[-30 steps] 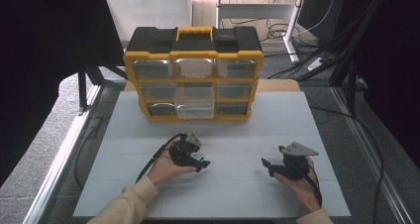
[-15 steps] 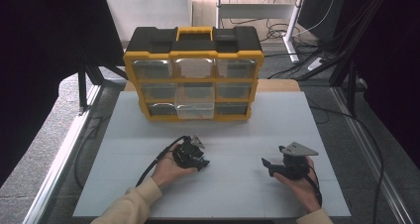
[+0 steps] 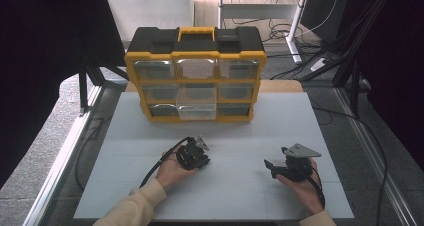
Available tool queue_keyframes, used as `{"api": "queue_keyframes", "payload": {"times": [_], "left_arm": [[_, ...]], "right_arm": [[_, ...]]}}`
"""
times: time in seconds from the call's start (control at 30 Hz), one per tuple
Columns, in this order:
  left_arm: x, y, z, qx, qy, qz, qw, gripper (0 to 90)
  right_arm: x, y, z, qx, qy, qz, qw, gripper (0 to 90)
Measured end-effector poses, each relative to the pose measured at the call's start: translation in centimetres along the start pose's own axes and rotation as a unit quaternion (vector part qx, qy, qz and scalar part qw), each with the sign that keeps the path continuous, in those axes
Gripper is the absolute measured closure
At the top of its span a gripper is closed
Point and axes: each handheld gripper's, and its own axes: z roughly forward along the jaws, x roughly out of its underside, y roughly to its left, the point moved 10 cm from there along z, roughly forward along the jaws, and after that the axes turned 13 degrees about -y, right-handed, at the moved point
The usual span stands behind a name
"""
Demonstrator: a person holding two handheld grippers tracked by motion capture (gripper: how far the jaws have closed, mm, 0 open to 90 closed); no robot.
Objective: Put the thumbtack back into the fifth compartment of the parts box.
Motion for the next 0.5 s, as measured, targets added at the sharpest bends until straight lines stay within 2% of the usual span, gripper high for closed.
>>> {"api": "queue_keyframes", "payload": {"times": [0.33, 0.5], "left_arm": [[0.25, 0.04, -0.18, 0.001, -0.021, -0.013, 0.9997, 81.4], [0.18, 0.17, -0.74, 0.004, -0.033, -0.011, 0.9994, 81.4]], "right_arm": [[0.04, -0.02, 0.0, 0.0, 0.001, -0.002, 1.0, 19.2], [0.03, -0.03, 0.0, 0.001, 0.001, -0.001, 1.0, 19.2]]}}
